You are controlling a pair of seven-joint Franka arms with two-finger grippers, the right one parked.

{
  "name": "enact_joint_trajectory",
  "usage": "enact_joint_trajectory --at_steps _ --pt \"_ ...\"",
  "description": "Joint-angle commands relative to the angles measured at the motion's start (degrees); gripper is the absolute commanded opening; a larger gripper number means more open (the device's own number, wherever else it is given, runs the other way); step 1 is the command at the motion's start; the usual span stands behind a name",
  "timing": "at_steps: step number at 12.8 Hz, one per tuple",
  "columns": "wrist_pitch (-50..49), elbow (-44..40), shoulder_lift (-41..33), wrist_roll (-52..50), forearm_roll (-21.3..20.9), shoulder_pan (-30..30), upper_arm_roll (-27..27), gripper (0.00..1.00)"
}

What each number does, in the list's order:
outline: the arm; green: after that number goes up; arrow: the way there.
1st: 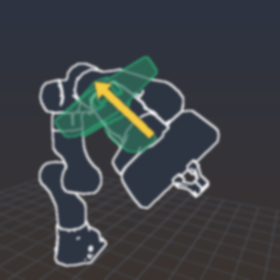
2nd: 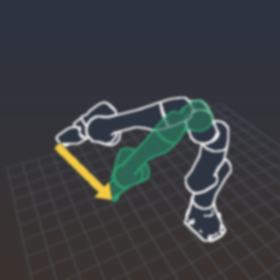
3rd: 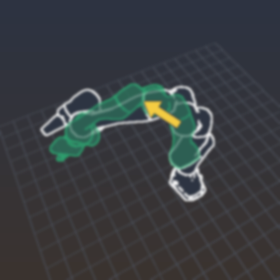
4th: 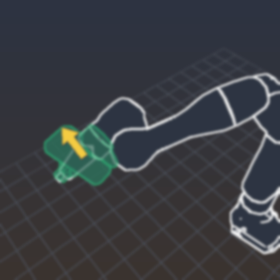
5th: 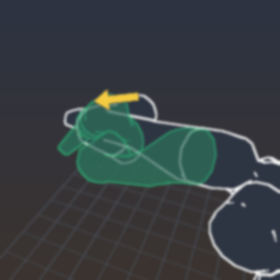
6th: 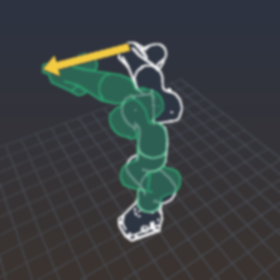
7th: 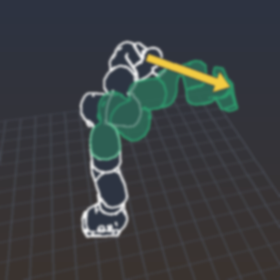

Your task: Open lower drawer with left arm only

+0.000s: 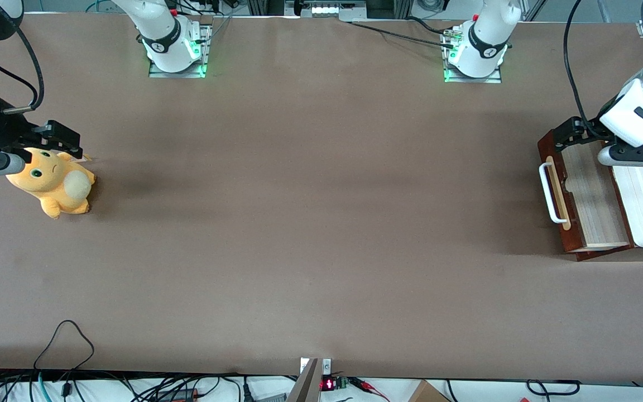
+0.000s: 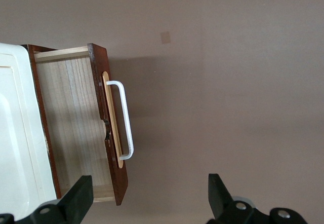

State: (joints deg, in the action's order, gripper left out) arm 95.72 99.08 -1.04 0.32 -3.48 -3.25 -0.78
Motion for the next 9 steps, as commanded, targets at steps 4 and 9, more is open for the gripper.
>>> enact_joint_trajectory --at_steps 4,9 --pt "1.2 1.6 -2.1 1.9 3.9 -0.7 -1.1 1.0" --pt "1.2 1.5 -2.0 2.0 3.7 -0.7 -1.2 1.0"
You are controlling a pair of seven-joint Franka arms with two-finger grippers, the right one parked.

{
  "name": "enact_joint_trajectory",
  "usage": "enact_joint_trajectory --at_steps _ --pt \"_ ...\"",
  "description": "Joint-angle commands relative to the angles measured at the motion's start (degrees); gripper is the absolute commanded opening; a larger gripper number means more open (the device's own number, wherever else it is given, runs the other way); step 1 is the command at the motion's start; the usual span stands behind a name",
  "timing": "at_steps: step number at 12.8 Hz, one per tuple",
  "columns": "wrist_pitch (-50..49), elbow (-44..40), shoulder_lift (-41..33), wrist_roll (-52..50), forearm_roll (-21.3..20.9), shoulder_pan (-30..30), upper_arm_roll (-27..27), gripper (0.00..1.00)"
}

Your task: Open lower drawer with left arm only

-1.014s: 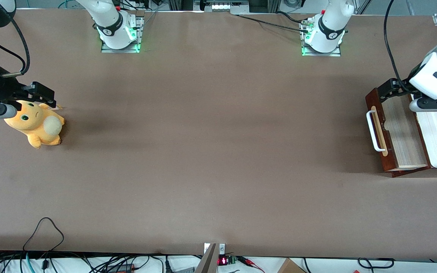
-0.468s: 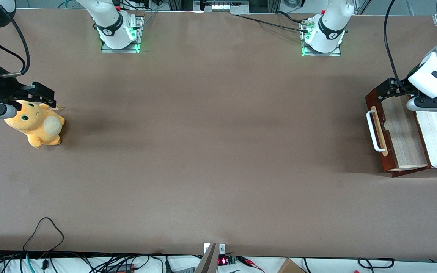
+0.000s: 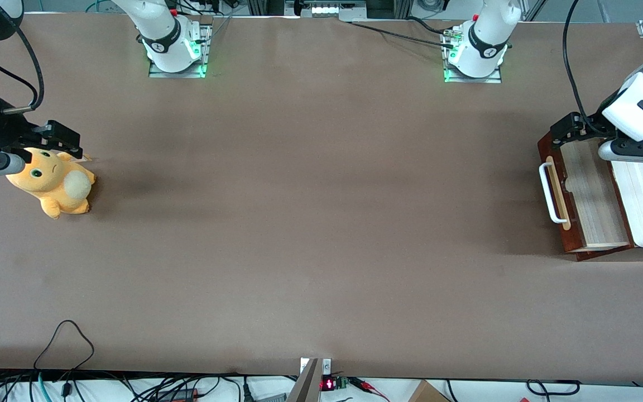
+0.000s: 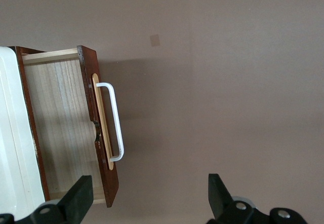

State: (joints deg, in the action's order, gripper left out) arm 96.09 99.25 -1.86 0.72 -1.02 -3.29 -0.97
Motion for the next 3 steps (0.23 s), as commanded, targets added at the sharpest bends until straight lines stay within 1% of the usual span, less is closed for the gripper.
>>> enact_joint_trajectory --at_steps 1,3 --pt "0.9 1.3 -1.3 1.7 1.4 -0.6 -1.0 1.0" --pt "0.8 1.2 -1.3 1.7 1.4 -0.6 -1.0 1.0"
